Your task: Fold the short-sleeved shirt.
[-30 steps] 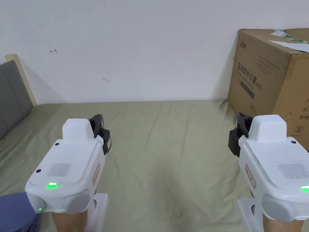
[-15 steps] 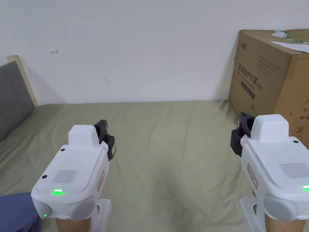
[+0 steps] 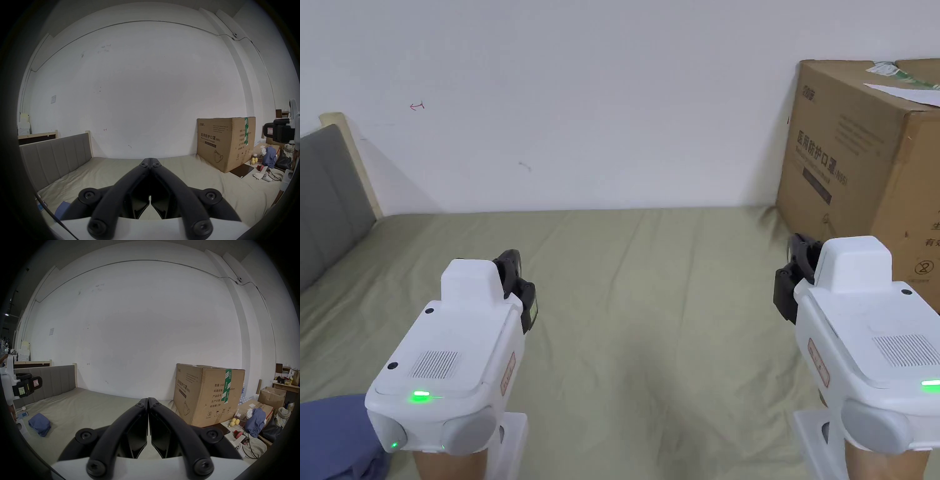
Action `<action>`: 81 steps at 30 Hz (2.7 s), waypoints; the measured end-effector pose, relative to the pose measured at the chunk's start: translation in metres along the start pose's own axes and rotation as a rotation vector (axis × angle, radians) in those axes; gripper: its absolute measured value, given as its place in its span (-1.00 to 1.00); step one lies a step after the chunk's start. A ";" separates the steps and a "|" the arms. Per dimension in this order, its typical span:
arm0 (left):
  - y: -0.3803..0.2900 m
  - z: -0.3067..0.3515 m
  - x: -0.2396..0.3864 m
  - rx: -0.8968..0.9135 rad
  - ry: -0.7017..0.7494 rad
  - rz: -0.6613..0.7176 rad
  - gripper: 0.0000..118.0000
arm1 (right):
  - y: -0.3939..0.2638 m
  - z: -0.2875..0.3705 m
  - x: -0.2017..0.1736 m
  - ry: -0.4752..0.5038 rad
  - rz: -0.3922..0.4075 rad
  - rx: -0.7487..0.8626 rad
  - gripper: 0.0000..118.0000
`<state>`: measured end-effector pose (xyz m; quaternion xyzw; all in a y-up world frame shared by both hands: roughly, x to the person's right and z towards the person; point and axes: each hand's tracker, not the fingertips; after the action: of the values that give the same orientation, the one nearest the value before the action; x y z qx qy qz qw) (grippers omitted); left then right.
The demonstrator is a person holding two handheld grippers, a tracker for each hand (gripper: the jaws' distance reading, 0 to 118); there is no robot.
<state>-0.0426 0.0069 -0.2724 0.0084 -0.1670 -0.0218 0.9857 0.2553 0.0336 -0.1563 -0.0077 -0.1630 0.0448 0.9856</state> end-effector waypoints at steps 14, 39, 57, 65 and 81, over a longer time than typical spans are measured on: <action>-0.003 -0.002 -0.004 -0.008 -0.001 0.021 -1.00 | -0.002 -0.001 -0.002 0.004 0.006 -0.007 -1.00; -0.007 -0.009 -0.006 -0.016 -0.003 0.012 -1.00 | -0.003 -0.008 -0.003 0.008 0.010 -0.013 -1.00; -0.007 -0.009 -0.003 -0.014 0.000 -0.013 -0.75 | -0.004 -0.009 -0.002 -0.002 0.010 -0.018 -0.91; -0.005 -0.003 -0.003 0.011 0.023 0.013 1.00 | -0.005 -0.006 -0.001 0.006 0.003 -0.012 0.97; -0.004 -0.001 -0.003 0.019 0.029 0.000 1.00 | -0.003 -0.003 -0.004 0.005 -0.004 -0.010 1.00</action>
<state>-0.0454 0.0035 -0.2749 0.0183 -0.1529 -0.0202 0.9879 0.2525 0.0304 -0.1608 -0.0122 -0.1608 0.0420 0.9860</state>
